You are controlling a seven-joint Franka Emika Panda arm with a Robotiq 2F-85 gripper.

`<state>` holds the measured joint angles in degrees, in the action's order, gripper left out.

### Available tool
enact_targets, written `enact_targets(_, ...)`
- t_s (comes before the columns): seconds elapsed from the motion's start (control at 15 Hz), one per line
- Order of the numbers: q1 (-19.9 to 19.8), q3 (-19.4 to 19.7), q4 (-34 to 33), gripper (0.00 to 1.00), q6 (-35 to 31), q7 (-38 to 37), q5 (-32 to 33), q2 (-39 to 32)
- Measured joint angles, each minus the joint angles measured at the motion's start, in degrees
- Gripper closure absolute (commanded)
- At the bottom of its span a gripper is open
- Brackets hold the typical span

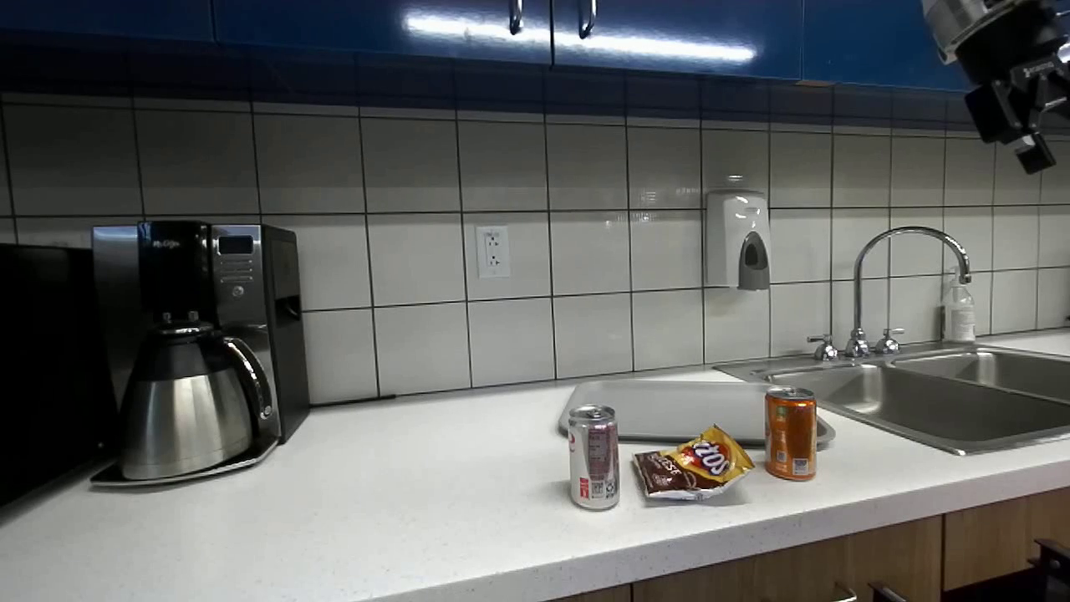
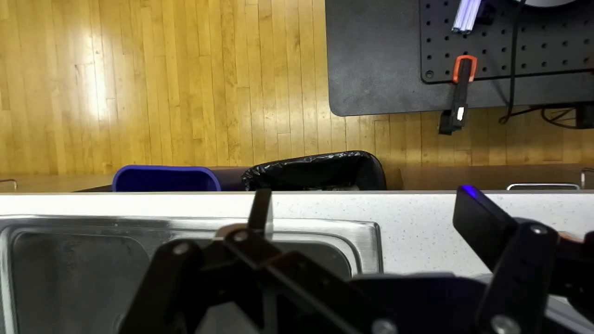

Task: Put the cans on the grey tray

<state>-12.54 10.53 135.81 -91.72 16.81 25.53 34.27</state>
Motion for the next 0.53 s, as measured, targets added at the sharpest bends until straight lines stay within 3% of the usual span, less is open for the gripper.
enact_targets(0.53, 0.46, 0.27, 0.08, 0.0, 0.0, -0.03, 0.0, 0.0)
